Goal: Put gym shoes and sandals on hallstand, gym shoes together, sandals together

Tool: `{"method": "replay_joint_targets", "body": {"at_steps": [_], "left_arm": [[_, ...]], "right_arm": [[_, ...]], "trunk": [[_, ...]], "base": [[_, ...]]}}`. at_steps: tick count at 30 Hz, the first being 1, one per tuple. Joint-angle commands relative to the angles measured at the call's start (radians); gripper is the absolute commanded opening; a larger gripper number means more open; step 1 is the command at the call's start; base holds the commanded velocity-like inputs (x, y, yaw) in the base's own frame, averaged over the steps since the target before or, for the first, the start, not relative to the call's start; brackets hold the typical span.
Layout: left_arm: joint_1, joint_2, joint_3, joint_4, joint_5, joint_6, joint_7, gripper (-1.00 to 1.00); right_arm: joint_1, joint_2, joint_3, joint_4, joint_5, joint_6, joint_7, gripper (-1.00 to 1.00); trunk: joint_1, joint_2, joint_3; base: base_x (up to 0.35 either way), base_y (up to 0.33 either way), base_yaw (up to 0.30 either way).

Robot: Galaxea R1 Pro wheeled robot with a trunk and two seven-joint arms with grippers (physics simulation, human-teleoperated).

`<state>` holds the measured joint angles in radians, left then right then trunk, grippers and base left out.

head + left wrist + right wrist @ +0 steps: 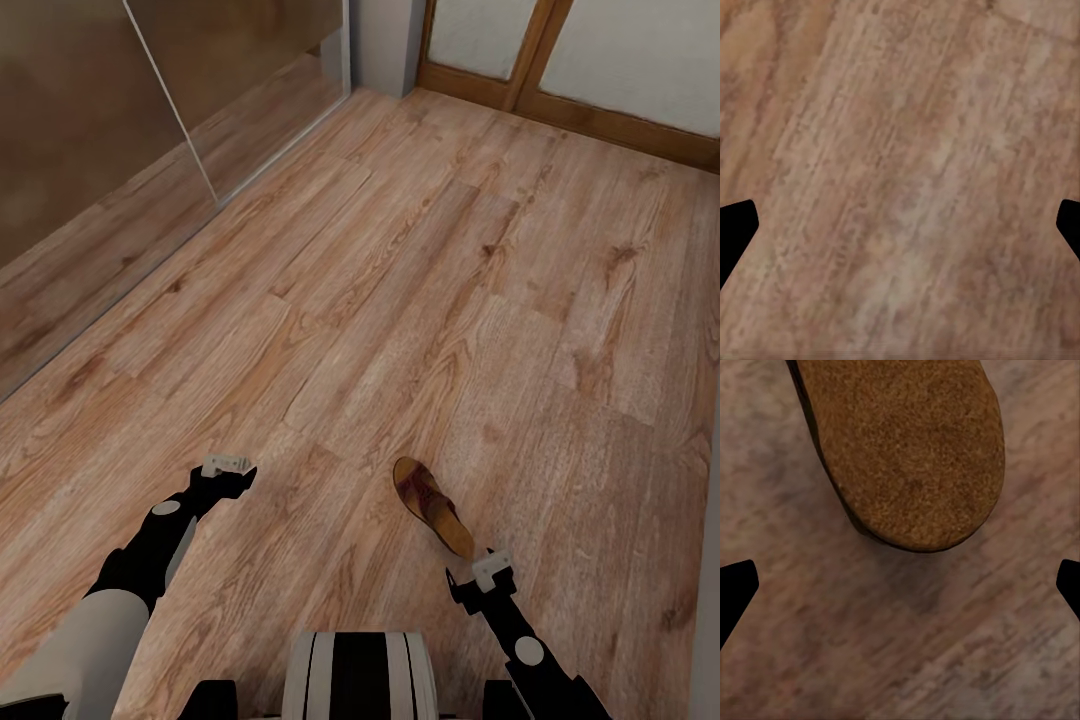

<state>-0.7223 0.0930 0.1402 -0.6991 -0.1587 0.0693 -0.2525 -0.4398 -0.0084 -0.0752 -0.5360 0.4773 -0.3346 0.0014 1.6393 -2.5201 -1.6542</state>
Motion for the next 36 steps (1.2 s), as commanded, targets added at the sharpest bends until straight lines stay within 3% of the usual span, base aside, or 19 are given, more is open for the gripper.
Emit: {"method": "replay_joint_targets", "body": {"at_steps": [1,19,36], "left_arm": [[0.000,-0.001,0.005,-0.002,-0.010,0.004,-0.008,1.00],[0.000,-0.001,0.007,-0.003,-0.010,0.002,-0.008,1.00],[0.000,-0.001,0.007,-0.002,-0.009,0.003,-0.008,1.00]], "right_arm": [[0.000,0.001,-0.005,0.001,0.011,-0.004,0.000,1.00],[0.000,0.001,-0.006,0.001,0.010,-0.004,0.000,1.00],[0.000,0.001,-0.006,0.001,0.010,-0.004,0.000,1.00]], "trunk": [[0.000,0.000,0.000],[0.000,0.000,-0.001],[0.000,0.000,-0.001]], "base": [[0.000,0.000,0.000],[0.002,0.000,0.000],[0.098,0.002,0.000]]}}
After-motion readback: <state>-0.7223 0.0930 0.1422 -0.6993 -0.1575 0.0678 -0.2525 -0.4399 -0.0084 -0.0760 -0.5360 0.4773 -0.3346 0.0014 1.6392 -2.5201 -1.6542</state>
